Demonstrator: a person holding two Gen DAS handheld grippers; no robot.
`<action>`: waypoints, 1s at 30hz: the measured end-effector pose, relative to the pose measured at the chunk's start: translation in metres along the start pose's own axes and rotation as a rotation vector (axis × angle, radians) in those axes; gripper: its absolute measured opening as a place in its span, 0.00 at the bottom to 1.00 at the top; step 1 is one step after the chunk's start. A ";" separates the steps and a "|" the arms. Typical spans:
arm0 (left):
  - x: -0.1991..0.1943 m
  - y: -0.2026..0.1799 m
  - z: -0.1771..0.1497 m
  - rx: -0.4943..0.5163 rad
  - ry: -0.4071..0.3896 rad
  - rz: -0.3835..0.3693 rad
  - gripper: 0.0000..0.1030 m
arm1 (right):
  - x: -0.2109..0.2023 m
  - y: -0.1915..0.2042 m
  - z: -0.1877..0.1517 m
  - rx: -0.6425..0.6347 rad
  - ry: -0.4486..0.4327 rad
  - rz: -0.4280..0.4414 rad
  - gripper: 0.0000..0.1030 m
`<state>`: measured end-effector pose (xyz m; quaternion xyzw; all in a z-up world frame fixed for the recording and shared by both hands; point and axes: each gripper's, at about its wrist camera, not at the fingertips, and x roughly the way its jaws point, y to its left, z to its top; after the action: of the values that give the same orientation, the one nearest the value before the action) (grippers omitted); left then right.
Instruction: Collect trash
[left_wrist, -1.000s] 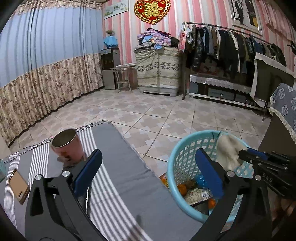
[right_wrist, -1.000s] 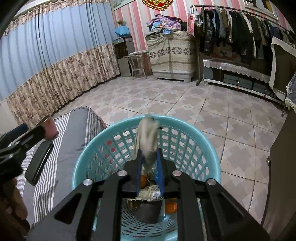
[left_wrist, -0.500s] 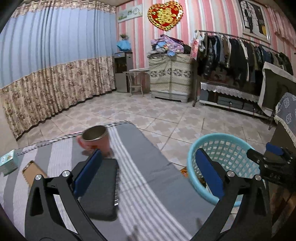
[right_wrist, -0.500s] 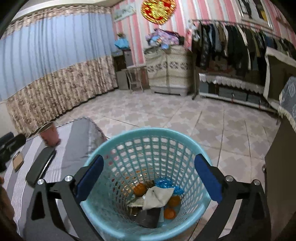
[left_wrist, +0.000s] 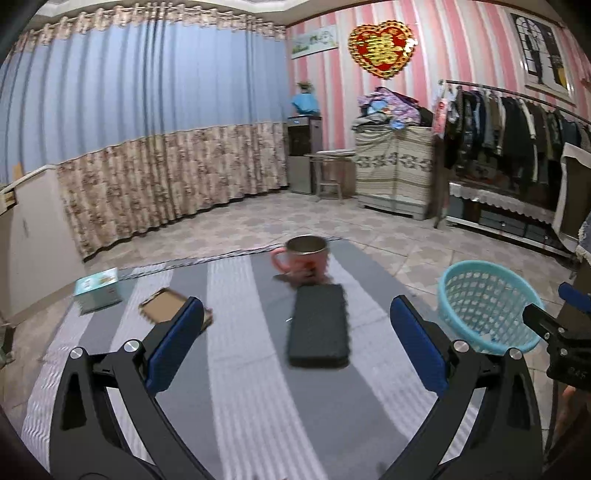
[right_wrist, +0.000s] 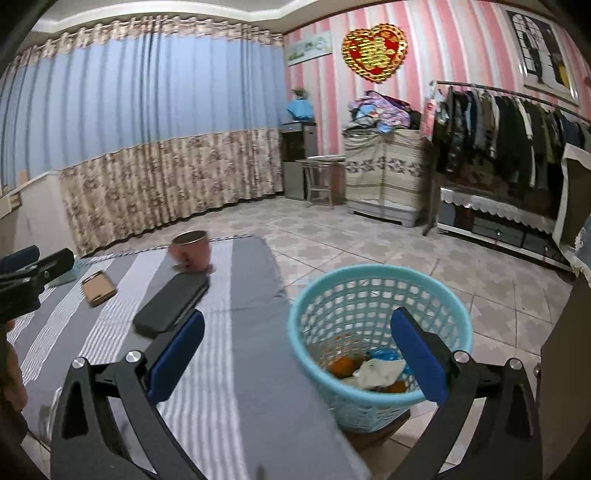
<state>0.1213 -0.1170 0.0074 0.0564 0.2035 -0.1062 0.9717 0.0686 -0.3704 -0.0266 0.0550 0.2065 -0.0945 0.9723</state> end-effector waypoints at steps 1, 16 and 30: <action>-0.006 0.006 -0.004 -0.003 -0.004 0.015 0.95 | -0.001 0.007 -0.003 -0.005 0.009 0.017 0.96; -0.049 0.054 -0.036 -0.056 -0.025 0.092 0.95 | -0.022 0.068 -0.029 -0.038 0.016 0.121 0.96; -0.065 0.063 -0.048 -0.096 -0.039 0.090 0.95 | -0.044 0.086 -0.028 -0.057 -0.010 0.104 0.96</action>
<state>0.0593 -0.0367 -0.0056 0.0167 0.1864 -0.0539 0.9809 0.0357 -0.2750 -0.0276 0.0376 0.2010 -0.0382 0.9781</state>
